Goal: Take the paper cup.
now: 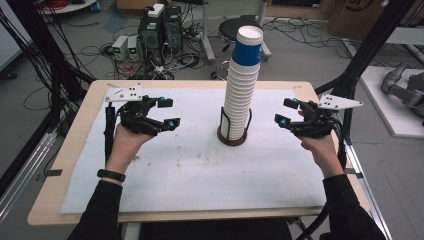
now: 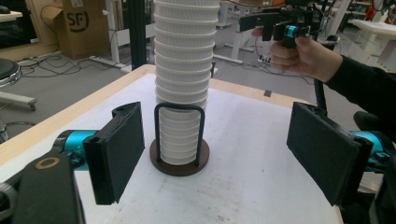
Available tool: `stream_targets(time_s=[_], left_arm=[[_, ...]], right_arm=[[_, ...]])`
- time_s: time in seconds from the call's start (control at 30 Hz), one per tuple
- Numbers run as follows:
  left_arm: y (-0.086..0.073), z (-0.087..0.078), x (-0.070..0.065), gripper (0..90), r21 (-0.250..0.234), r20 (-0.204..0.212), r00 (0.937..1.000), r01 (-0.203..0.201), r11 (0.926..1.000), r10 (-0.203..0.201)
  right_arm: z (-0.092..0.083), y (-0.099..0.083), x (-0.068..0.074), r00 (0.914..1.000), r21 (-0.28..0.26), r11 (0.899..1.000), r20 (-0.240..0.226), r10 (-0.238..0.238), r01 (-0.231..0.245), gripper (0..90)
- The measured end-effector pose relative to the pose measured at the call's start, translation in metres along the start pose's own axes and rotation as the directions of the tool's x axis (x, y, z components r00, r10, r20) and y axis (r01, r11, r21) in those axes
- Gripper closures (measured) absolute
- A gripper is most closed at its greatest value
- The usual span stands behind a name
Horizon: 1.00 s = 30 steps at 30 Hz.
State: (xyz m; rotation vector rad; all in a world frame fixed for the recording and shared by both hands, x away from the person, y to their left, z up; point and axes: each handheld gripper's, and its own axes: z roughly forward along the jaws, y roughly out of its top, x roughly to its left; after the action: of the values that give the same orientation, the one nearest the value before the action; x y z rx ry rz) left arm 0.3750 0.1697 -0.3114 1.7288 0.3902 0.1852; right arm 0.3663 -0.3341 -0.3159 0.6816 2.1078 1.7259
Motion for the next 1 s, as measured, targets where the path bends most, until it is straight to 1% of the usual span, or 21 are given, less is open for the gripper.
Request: stream_targets(time_s=[0.13,0.2,0.23,0.33,0.37,0.47,0.5,0.53,0.6,0.63,0.7,0.8,0.83,0.9,0.93,1.0], left_arm=[[0.000,0.000,-0.002,19.0,0.004,-0.001,1.0000,-0.003,1.0000,0.003],[0.000,0.001,-0.003,19.0,0.003,0.001,1.0000,-0.004,1.0000,0.004],[0.000,0.001,-0.003,19.0,0.003,0.001,1.0000,-0.004,1.0000,0.004],[0.001,0.001,-0.003,19.0,0.001,0.003,1.0000,-0.007,1.0000,0.007],[0.001,0.002,-0.003,19.0,-0.001,0.004,1.0000,-0.005,1.0000,0.005],[0.001,0.002,-0.003,18.7,0.001,0.006,0.9999,-0.008,1.0000,0.008],[0.001,0.003,-0.002,18.7,0.003,0.008,1.0000,-0.005,1.0000,0.005],[0.001,0.003,-0.002,18.7,0.004,0.007,1.0000,-0.005,1.0000,0.005],[0.001,0.003,-0.001,18.6,-0.003,0.009,1.0000,-0.003,1.0000,0.003],[0.001,0.003,-0.001,18.6,-0.003,0.009,1.0000,-0.003,1.0000,0.003],[0.002,0.004,-0.001,18.5,-0.008,0.007,1.0000,-0.002,1.0000,0.002],[0.002,0.006,-0.001,18.6,-0.007,0.010,0.9999,-0.004,1.0000,0.004],[0.002,0.006,-0.001,18.6,-0.007,0.010,0.9999,-0.004,1.0000,0.004],[0.002,0.006,-0.001,18.6,-0.007,0.013,0.9999,-0.007,1.0000,0.007],[0.002,0.006,-0.002,18.6,-0.006,0.012,0.9999,-0.006,1.0000,0.007],[0.003,0.007,-0.002,18.6,-0.007,0.014,0.9999,-0.008,0.9999,0.008]], right_arm=[[-0.001,0.000,-0.001,0.9998,-0.012,1.000,0.018,0.001,-0.001,22.3],[-0.001,0.000,-0.001,0.9999,-0.017,1.000,0.012,0.001,0.000,22.0],[-0.001,0.001,0.000,0.9999,-0.016,1.000,0.016,-0.006,0.007,22.0],[-0.001,0.002,0.001,0.9999,-0.019,1.000,0.009,-0.013,0.013,22.0],[-0.001,0.004,0.002,0.9997,-0.019,1.000,0.007,-0.022,0.022,21.9],[0.000,0.007,0.002,0.9998,-0.019,1.000,0.010,-0.019,0.019,21.3],[0.001,0.008,0.002,0.9996,-0.021,0.999,0.013,-0.025,0.026,21.3],[0.003,0.010,0.003,0.9994,-0.019,1.000,0.029,-0.021,0.022,21.0],[0.006,0.012,0.003,0.9994,-0.017,1.000,0.033,-0.013,0.014,20.9],[0.008,0.014,0.003,0.9987,-0.016,1.000,0.049,-0.017,0.018,20.7],[0.011,0.018,0.003,0.9985,-0.020,1.000,0.053,-0.012,0.013,20.3],[0.017,0.027,0.005,0.9972,-0.022,1.000,0.073,-0.020,0.021,20.2],[0.020,0.031,0.006,0.9964,-0.021,1.000,0.083,-0.015,0.017,20.2],[0.023,0.034,0.006,0.9961,-0.024,0.999,0.086,-0.022,0.025,20.3],[0.029,0.041,0.009,0.9928,-0.026,0.999,0.112,-0.042,0.045,20.2],[0.034,0.047,0.010,0.9930,-0.021,0.999,0.110,-0.043,0.045,20.2]])
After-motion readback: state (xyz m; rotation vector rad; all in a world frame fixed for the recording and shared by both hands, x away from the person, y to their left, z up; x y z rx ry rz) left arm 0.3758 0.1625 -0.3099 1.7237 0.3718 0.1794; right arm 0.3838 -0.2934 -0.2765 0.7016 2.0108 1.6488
